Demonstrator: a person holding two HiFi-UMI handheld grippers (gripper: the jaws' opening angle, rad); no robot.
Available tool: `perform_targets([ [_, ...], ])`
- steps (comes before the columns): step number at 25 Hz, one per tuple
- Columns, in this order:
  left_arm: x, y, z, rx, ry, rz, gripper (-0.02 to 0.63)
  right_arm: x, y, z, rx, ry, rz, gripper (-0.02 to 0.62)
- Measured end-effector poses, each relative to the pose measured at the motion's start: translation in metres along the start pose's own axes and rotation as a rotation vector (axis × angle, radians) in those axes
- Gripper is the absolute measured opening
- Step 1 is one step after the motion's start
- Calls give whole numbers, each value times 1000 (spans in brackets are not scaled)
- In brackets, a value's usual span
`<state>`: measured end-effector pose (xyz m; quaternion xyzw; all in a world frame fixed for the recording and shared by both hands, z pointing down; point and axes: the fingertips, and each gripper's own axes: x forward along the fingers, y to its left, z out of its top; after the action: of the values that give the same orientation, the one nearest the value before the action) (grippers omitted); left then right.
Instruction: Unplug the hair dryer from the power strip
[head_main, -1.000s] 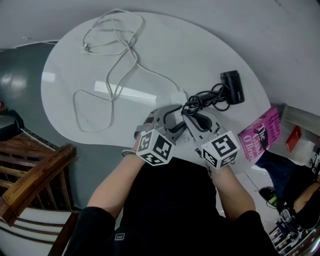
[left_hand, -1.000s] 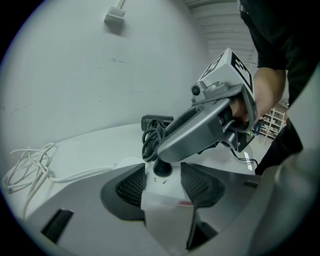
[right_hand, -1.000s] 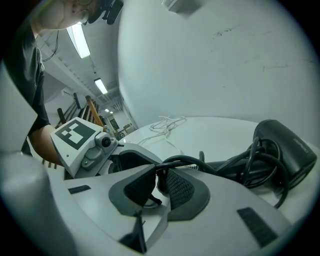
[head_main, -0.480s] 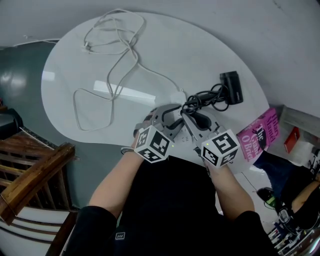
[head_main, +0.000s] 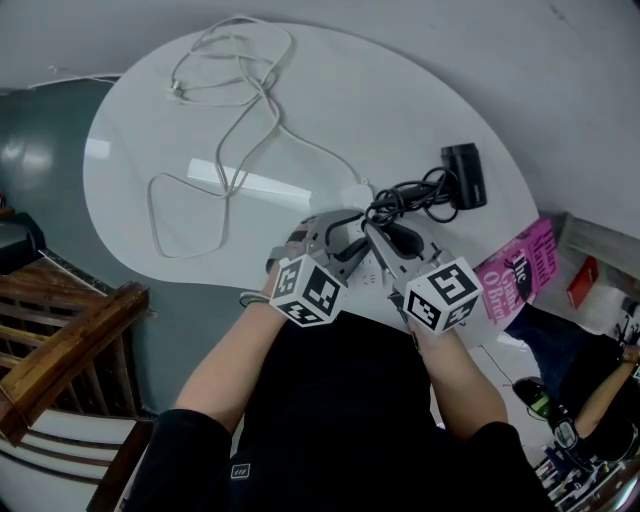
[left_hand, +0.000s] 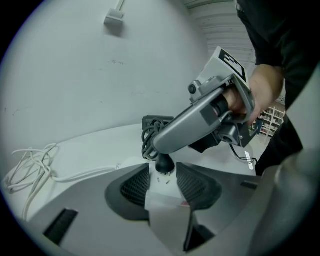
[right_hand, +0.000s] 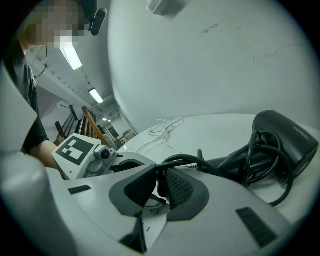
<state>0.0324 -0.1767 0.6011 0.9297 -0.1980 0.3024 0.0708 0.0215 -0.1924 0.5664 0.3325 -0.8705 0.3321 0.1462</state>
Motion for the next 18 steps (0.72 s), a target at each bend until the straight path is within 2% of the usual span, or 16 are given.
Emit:
perform_targets([
  [5,1,1,1,5,-14,-2,173,-14,5,26,42,-103,51,65],
  [11,2,1,0,-6,-10,13,172,-24,7,32,66,-106,63,66],
  [18,0,1,-2,-23,-17,33,170,-50,8,19,119,-92,49,67],
])
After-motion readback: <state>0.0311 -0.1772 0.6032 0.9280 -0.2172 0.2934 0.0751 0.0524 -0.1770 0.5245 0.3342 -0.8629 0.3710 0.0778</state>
